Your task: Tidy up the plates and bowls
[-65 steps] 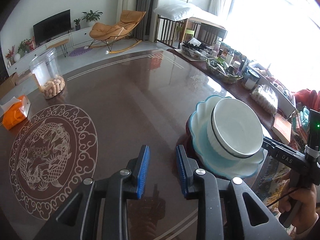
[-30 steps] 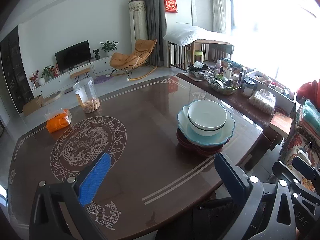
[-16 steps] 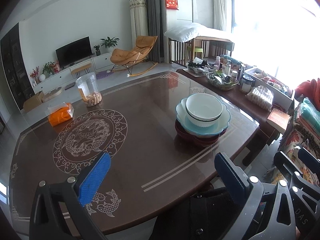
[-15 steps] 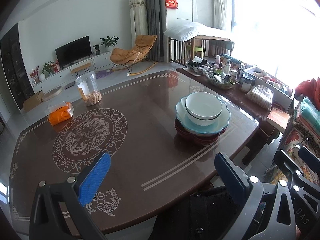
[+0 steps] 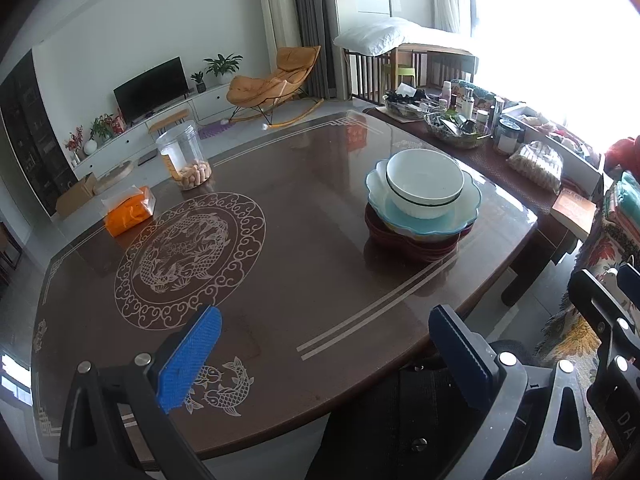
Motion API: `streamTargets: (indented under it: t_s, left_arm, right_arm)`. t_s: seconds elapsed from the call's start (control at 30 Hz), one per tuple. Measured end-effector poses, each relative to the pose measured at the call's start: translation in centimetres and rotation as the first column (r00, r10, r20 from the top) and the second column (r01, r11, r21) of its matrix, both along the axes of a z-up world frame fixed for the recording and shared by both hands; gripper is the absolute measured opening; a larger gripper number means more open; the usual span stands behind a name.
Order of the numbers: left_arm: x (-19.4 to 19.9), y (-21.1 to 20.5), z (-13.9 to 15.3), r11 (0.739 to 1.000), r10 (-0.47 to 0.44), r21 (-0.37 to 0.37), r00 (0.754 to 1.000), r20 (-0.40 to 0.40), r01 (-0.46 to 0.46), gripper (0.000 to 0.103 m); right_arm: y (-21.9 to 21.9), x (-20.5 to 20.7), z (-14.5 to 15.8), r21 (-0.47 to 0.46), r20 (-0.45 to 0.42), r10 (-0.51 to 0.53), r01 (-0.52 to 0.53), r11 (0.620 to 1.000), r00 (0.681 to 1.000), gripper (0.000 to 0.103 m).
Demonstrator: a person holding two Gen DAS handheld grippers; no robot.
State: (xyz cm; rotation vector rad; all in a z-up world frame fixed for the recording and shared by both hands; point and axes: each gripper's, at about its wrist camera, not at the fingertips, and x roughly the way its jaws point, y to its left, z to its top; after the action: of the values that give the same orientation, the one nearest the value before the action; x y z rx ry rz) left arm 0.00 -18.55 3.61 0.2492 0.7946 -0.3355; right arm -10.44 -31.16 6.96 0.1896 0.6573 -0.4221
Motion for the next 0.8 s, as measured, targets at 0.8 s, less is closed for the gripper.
streamTargets:
  t_s: [0.8]
  left_arm:
    - [1.3,0.1,0.0,1.000,-0.010,0.002,1.000,0.007,0.010,0.103]
  right_arm:
    - [0.7,1.4,0.0,-0.049,-0.011,0.006,-0.006,0.999,1.000,0.074]
